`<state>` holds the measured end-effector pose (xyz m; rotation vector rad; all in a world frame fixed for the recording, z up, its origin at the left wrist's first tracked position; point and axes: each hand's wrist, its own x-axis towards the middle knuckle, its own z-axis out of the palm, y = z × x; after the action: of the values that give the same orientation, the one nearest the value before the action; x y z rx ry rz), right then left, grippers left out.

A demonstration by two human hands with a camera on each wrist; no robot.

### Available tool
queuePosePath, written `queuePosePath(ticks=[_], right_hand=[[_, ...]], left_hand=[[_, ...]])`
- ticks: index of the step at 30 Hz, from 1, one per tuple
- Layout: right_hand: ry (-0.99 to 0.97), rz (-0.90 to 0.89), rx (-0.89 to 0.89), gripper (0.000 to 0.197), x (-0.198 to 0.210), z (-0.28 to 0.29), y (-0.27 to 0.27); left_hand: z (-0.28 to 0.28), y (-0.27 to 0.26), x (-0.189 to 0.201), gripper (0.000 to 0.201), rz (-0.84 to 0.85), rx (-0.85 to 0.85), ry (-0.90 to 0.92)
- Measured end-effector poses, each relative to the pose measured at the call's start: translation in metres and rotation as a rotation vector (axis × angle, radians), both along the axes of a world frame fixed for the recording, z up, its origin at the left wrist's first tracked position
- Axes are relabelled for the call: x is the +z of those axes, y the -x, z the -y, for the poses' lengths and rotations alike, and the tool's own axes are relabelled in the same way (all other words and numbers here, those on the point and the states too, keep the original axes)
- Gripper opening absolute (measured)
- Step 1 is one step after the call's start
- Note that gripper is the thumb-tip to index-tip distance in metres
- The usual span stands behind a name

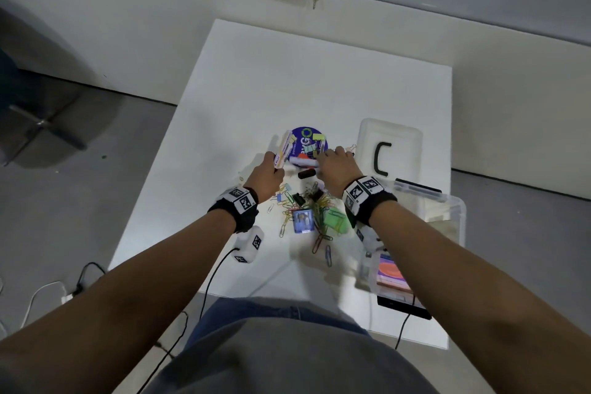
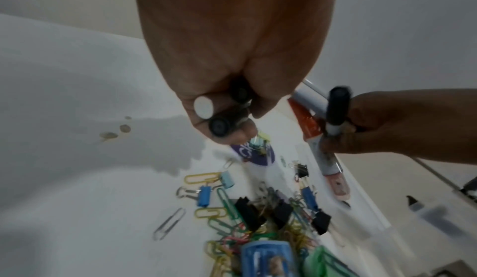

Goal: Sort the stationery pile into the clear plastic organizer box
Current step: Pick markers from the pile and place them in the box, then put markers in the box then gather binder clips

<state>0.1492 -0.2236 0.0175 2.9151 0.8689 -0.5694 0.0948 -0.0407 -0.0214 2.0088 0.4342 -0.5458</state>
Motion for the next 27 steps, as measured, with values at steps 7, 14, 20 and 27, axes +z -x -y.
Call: queuePosePath(ticks=[7,14,20,27], right_hand=[[-0.525,-0.31,-0.299,0.021,0.059,0.057,0.041],[-0.132,-0.292,-0.221,0.024,0.099,0.147,0.074],[0.29,-0.357,-0.238,0.028,0.075,0.183,0.101],[-0.052,-0.21,-0.448,0.028,0.046,0.198,0.123]], left_hand=[[0.045,0.0,0.041,0.016,0.04,-0.037,0.2],[0.11,0.01,0.062,0.039,0.114,-0.292,0.084],[0.151,0.018,0.082,0.032,0.18,-0.517,-0.002],[0.169,0.026,0.088,0.022,0.219,-0.856,-0.231]])
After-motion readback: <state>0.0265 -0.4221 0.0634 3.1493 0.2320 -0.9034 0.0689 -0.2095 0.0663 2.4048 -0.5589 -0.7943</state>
